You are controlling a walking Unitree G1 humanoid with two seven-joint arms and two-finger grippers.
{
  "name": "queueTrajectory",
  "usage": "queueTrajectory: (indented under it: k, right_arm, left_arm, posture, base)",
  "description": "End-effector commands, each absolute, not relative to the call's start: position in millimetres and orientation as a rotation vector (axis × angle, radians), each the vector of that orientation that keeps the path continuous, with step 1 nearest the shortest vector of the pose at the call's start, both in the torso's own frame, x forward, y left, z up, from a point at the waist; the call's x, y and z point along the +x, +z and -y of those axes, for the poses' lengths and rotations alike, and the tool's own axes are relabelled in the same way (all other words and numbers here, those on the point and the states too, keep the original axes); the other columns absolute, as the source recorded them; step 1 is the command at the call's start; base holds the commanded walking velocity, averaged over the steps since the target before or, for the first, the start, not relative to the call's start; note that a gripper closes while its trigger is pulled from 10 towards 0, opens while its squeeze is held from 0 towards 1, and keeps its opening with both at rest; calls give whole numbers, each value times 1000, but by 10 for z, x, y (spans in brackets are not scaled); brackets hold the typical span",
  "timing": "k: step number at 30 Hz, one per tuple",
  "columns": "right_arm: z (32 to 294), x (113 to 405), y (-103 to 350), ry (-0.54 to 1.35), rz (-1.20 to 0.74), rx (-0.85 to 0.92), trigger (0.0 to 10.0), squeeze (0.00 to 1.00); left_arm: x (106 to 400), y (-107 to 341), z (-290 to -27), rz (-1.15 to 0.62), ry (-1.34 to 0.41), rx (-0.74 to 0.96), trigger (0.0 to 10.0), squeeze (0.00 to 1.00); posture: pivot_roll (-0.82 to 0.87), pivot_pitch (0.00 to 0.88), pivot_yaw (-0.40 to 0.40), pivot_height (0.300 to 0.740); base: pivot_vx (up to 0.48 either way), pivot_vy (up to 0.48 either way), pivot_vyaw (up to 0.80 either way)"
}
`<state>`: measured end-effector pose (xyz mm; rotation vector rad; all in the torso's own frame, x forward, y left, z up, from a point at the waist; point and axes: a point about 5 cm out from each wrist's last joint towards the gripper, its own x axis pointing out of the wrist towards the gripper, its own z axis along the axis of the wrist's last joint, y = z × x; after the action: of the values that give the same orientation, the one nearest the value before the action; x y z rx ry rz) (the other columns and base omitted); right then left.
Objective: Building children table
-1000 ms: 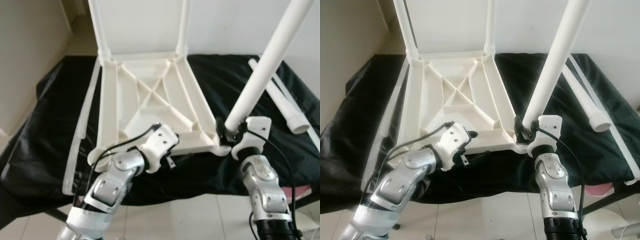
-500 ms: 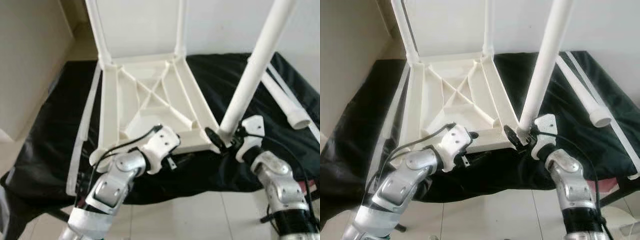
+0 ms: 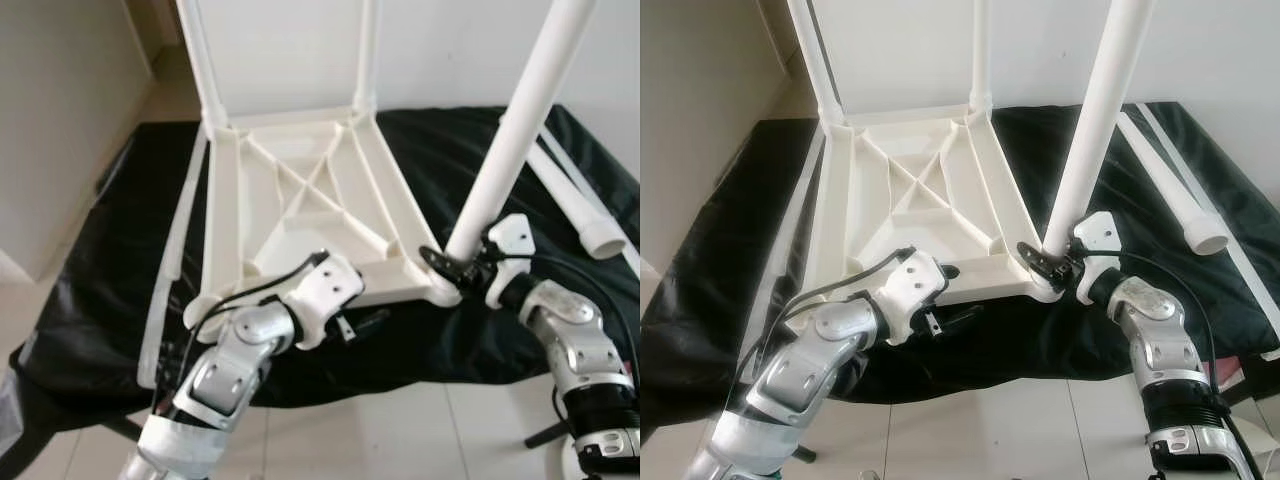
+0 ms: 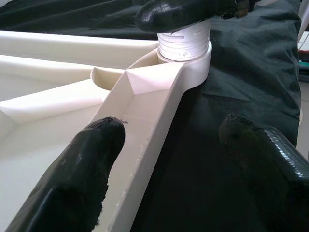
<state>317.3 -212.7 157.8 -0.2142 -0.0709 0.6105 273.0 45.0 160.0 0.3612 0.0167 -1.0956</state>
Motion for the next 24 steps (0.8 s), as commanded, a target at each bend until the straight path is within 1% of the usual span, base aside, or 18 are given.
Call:
queueTrajectory:
  k: [1,5,6,10,14,16,19,22,24]
  right_arm:
    - [2154,3136,1433,620,19,-226,0,0]
    - [2164,3131,1406,608,13,-207,0,0]
    - [2165,3128,1389,590,9,-179,10000,0]
    - [2127,3114,1334,532,10,-104,10000,0]
    - [2108,3112,1318,485,17,-78,10000,0]
    - [2078,3107,1288,416,7,-53,10000,0]
    - [2049,3111,1259,324,-6,-85,10000,0]
    - [1996,3106,1249,280,-8,-87,10000,0]
    - [1981,3115,1213,175,-39,-70,10000,0]
  left_arm:
    - [2738,1606,-471,8,-1044,383,10000,0]
    - [2742,1604,-472,6,-1039,383,10000,0]
    - [2742,1603,-469,4,-1040,379,10000,0]
    - [2751,1589,-462,-15,-1035,372,10000,0]
    - [2760,1585,-457,-29,-1033,367,10000,0]
    - [2773,1587,-454,-36,-1025,358,10000,0]
    - [2780,1577,-456,-45,-1024,354,10000,0]
    - [2775,1570,-449,-46,-1028,358,10000,0]
    - [2760,1554,-429,-76,-1049,327,10000,0]
  posture:
    - [-42,65,40,740]
    - [-44,68,42,740]
    - [-44,68,42,740]
    - [-50,70,48,740]
    - [-50,71,49,740]
    - [-52,72,47,740]
    - [-58,75,49,740]
    - [-64,83,47,740]
    - [-71,85,42,740]
  base:
    - [0,0,0]
    - [0,0,0]
    - [0,0,0]
    - [0,0,0]
    - [0,0,0]
    - [0,0,0]
    - [0,0,0]
    - [0,0,0]
    - [0,0,0]
